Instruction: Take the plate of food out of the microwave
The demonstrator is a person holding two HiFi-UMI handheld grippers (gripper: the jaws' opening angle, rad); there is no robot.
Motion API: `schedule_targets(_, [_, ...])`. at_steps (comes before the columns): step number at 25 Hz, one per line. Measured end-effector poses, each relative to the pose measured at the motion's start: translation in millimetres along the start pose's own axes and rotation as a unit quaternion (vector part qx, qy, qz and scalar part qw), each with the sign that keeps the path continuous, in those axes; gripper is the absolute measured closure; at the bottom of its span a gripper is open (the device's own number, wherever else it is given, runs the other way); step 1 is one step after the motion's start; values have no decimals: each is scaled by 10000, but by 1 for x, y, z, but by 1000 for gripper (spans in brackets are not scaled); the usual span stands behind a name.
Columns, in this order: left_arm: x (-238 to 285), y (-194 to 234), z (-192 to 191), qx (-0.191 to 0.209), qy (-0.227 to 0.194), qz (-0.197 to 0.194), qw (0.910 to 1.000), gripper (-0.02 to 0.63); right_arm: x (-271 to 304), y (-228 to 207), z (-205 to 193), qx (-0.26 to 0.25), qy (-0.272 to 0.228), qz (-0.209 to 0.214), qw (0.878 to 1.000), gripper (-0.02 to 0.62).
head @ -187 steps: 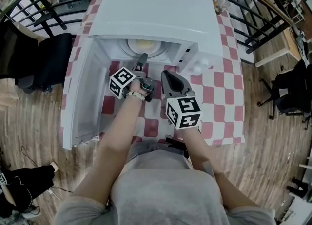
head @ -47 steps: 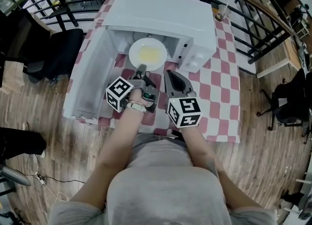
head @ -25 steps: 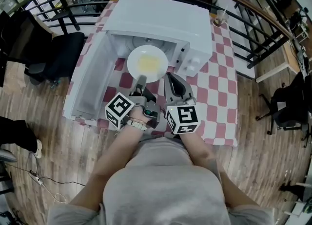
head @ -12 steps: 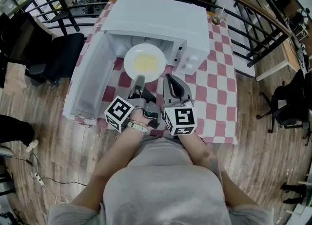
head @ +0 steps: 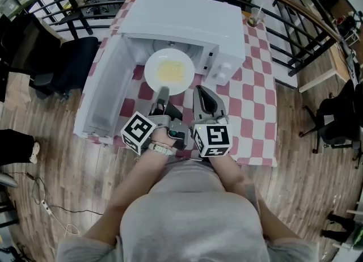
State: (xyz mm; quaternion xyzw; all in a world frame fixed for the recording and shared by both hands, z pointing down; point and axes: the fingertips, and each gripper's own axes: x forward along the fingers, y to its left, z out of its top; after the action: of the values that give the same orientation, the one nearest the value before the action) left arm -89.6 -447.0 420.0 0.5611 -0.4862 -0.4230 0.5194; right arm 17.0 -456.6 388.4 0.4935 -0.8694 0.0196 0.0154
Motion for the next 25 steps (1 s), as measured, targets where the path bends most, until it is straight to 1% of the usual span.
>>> schedule_targets(11, [-5, -1, 2, -8, 63, -27, 10000, 594, -1, 5, 4, -48, -63, -47, 10000, 571])
schedule_targets(19, [-7, -2, 3, -20, 89, -32, 10000, 593, -2, 8, 5, -71, -13, -62, 10000, 571])
schedule_targets(25, [-6, -4, 4, 24, 97, -58, 9999, 594, -1, 10, 4, -99, 3, 7, 10000, 571])
